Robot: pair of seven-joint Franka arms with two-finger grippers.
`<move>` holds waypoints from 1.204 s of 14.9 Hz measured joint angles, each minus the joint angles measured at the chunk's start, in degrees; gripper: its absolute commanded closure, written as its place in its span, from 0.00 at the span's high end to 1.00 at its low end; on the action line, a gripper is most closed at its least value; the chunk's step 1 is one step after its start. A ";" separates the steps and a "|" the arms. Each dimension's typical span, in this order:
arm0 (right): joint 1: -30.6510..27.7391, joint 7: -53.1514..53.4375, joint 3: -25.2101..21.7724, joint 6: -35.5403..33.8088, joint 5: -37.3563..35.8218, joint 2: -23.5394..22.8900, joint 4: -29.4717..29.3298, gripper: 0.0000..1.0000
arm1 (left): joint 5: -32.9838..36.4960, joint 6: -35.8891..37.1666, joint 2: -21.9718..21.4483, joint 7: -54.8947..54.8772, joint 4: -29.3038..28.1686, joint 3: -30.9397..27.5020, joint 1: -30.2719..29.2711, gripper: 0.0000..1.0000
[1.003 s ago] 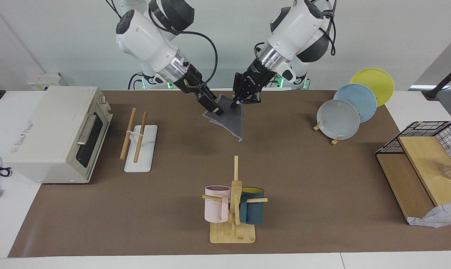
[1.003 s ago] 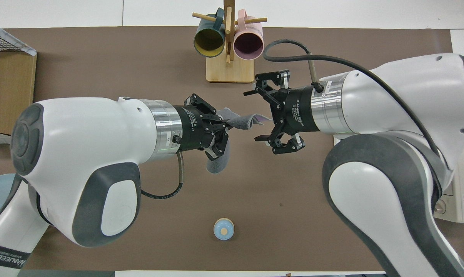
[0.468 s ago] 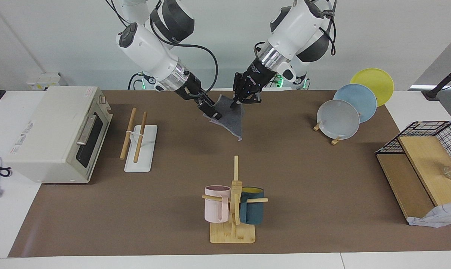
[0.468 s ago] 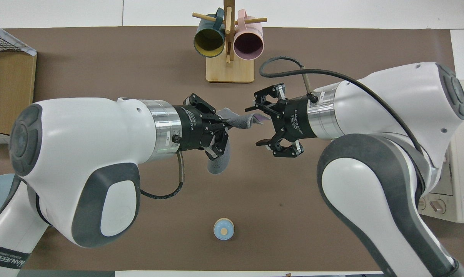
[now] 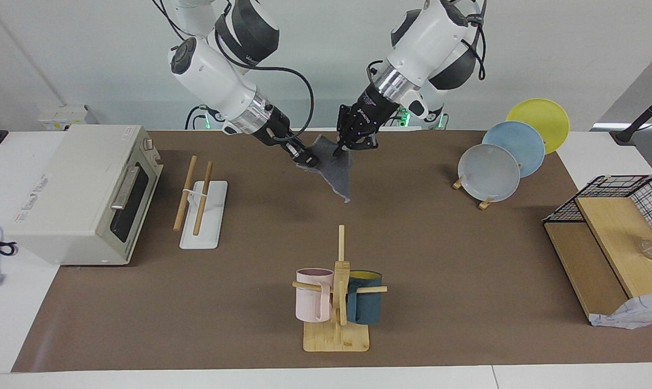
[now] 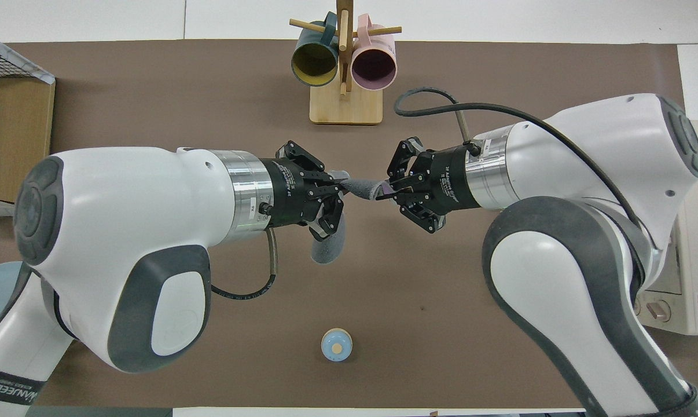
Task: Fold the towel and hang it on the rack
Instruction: 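Open the left gripper and pull back while the right gripper holds the towel, then carry the towel to the wooden rack while the left gripper returns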
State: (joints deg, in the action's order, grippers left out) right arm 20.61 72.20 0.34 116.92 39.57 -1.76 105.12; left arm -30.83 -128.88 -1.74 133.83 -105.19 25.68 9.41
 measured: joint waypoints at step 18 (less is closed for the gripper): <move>-11.01 -42.71 -0.83 -17.41 -13.92 0.44 -1.59 0.00 | 4.73 0.87 -0.11 -22.69 -1.38 -0.45 -8.09 1.00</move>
State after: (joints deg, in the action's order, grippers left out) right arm 9.60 29.49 -0.49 99.51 25.65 -1.31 103.53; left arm -26.10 -128.01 -1.85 111.14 -106.57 25.24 1.32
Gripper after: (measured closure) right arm 0.982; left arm 0.000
